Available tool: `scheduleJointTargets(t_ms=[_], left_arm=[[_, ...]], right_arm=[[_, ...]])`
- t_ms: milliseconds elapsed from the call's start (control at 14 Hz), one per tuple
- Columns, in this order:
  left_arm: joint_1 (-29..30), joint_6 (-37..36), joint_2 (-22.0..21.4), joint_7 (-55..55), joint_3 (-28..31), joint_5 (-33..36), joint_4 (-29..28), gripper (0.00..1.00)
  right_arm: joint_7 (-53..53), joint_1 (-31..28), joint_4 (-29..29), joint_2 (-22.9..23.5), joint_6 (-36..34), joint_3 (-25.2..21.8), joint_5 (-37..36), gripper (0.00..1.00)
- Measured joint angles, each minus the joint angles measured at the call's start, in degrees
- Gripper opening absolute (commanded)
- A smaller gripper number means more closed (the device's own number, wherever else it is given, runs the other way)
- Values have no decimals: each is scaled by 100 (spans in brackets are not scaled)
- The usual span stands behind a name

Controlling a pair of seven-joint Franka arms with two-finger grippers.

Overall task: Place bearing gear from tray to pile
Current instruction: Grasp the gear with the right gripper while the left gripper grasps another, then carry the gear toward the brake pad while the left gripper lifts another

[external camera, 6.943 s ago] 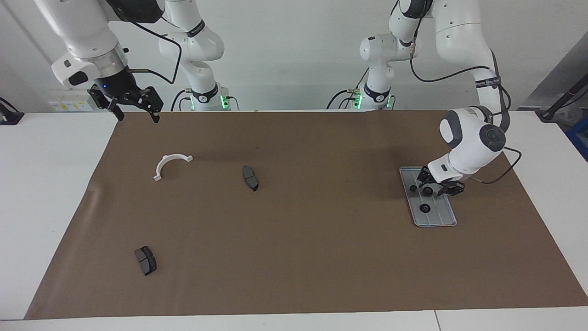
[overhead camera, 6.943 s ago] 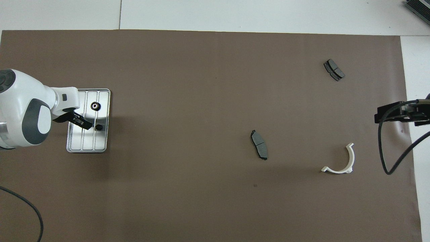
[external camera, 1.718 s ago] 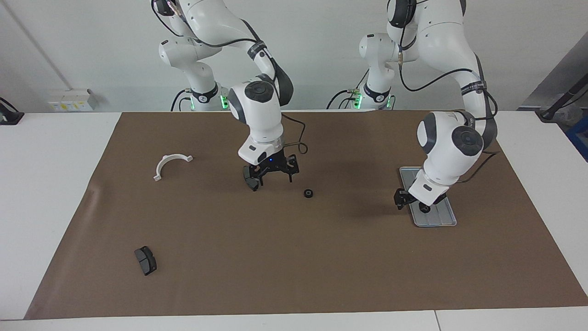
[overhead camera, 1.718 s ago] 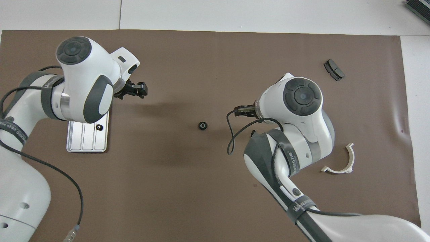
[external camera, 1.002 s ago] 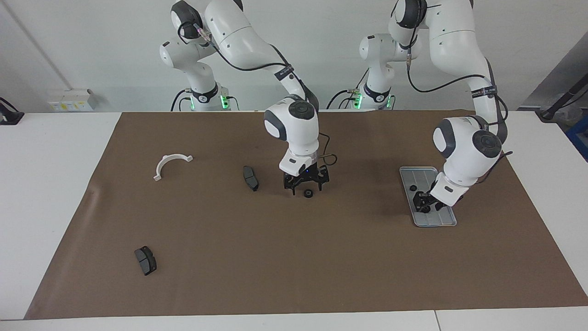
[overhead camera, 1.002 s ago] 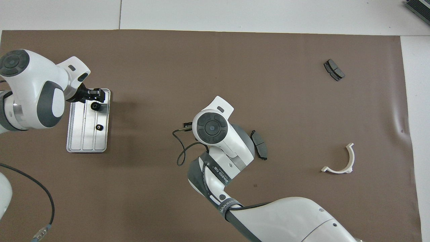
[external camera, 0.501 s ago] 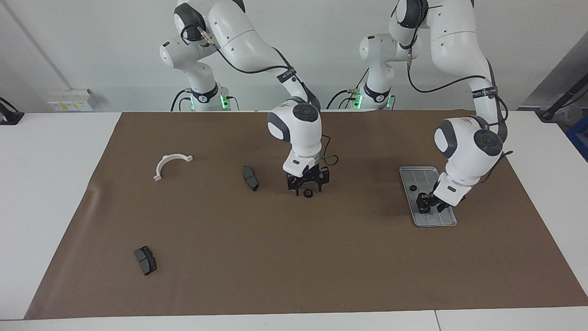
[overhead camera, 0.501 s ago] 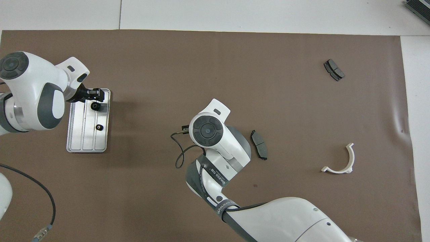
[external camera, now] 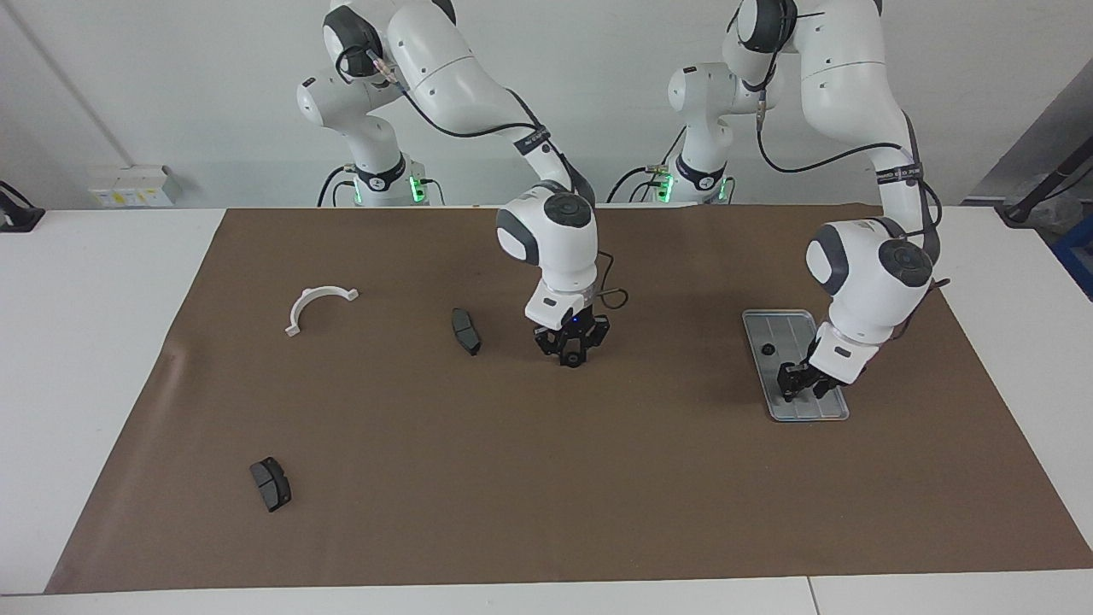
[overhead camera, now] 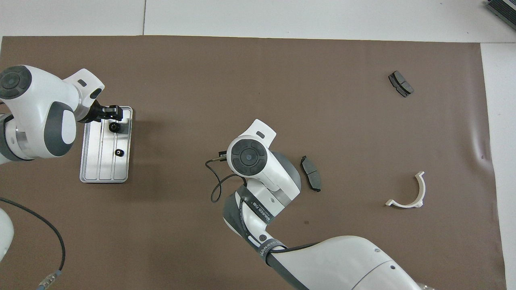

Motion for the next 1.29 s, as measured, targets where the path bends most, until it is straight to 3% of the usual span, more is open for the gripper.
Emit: scheduleJointTargets(t_ms=[286,644,1074,1288], left_arm=[[0,82,16,-7,-1,0,-80,53],[-3,97,21,-10,-9,0,-87,46],[-3,134,26,-13,-10,0,-142,26],[-3,139,25,-14,-10,-1,-141,23]], right_arm=[[206,11,18,8,-55,1,-11,0],[255,-89,319,-210,-700,-80,-10,0],[-139,-1093,344,-1061,-1693,-83,-10,0],[-869,-1635,335,-1251,-2088,-82,-3,0]])
